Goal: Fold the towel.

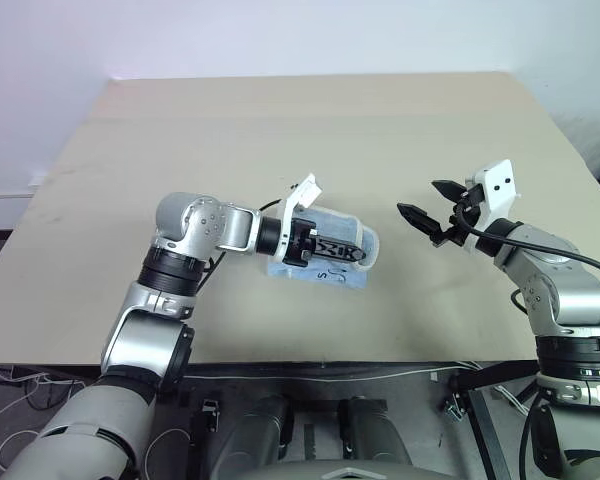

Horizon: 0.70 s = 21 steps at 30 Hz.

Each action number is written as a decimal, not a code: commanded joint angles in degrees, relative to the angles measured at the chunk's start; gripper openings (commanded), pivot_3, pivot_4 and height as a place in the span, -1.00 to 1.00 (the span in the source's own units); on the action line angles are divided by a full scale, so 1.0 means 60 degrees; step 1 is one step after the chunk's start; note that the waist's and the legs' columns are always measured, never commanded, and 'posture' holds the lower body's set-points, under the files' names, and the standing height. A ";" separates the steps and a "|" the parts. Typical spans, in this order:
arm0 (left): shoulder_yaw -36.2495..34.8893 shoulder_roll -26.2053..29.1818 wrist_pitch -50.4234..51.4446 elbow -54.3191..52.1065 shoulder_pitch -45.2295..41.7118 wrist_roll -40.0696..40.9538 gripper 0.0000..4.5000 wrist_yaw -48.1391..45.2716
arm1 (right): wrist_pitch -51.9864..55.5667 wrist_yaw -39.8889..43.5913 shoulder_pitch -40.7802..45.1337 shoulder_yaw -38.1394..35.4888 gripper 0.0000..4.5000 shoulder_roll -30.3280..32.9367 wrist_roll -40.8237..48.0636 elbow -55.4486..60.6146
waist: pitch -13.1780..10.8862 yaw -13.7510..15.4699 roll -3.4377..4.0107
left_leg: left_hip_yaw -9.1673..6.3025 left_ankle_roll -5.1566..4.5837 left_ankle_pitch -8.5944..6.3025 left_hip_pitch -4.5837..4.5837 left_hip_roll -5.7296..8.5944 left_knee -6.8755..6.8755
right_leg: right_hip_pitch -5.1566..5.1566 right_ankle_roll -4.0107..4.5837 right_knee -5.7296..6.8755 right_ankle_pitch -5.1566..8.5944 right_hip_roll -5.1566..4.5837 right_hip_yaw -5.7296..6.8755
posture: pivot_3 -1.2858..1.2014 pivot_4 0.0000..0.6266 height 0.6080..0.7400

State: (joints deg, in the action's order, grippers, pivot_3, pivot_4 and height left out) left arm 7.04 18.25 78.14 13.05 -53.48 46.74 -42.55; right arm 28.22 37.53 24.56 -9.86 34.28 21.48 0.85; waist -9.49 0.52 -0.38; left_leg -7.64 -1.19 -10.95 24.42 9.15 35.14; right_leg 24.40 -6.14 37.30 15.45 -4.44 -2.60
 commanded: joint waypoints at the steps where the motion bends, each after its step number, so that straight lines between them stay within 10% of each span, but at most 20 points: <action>1: -0.0637 0.0459 -0.1192 -0.0855 0.0039 -0.0190 0.99 -0.0447 | 0.0072 0.0049 0.0199 -0.0260 1.00 -0.0008 0.0343 0.0406 | 0.0000 -0.0001 0.0000 | 0.0000 0.0000 0.0000 0.0000 0.0000 0.0001 | 0.0000 0.0000 0.0001 0.0000 0.0000 0.0000 | 0.03 -0.52 1.00; 6: -0.0556 0.1548 -0.3643 -0.1567 0.0603 -0.1427 0.99 -0.0900 | 0.1121 0.0617 0.0270 -0.0236 1.00 -0.0223 0.1693 0.1168 | 0.0001 -0.0049 0.0002 | 0.0001 0.0002 0.0001 -0.0002 -0.0001 -0.0001 | 0.0001 0.0001 0.0003 0.0000 0.0000 -0.0002 | 0.03 -0.52 1.00; 9: -0.0284 0.2157 -0.5339 -0.1782 0.1305 -0.2414 0.58 -0.1344 | 0.1488 0.0694 0.0424 -0.0199 0.74 -0.0479 0.2275 0.1372 | 0.0002 -0.0048 0.0003 | 0.0001 0.0000 0.0000 -0.0004 -0.0001 -0.0001 | -0.0004 0.0002 0.0000 -0.0001 0.0000 -0.0002 | 0.03 -0.52 1.00; 19: 0.0107 0.1703 -0.8292 -0.0796 0.2126 -0.4095 -0.98 -0.1529 | 0.1647 0.0900 0.1010 0.0587 -0.77 -0.1022 0.2412 0.1103 | 0.0001 0.0031 0.0001 | -0.0002 -0.0037 -0.0023 -0.0001 0.0001 0.0006 | -0.0011 0.0002 -0.0008 -0.0002 -0.0006 0.0009 | 0.03 -0.52 1.00; 21: 0.0076 0.1501 -0.8340 -0.0674 0.2059 -0.4063 -1.00 -0.1620 | 0.1630 0.0930 0.1098 0.0674 -0.98 -0.1148 0.2381 0.1021 | 0.0001 0.0005 0.0001 | -0.0002 -0.0037 -0.0022 -0.0001 0.0001 0.0005 | -0.0008 0.0002 -0.0004 -0.0002 -0.0004 0.0009 | 0.03 -0.52 1.00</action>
State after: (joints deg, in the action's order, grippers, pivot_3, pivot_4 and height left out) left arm 8.68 27.24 29.73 9.23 -40.12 22.47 -51.54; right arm 38.48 42.68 29.87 -5.65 27.83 35.05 6.45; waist -9.49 0.55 -0.38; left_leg -7.65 -1.42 -11.08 24.41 9.15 35.16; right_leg 24.37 -6.13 37.28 15.44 -4.46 -2.55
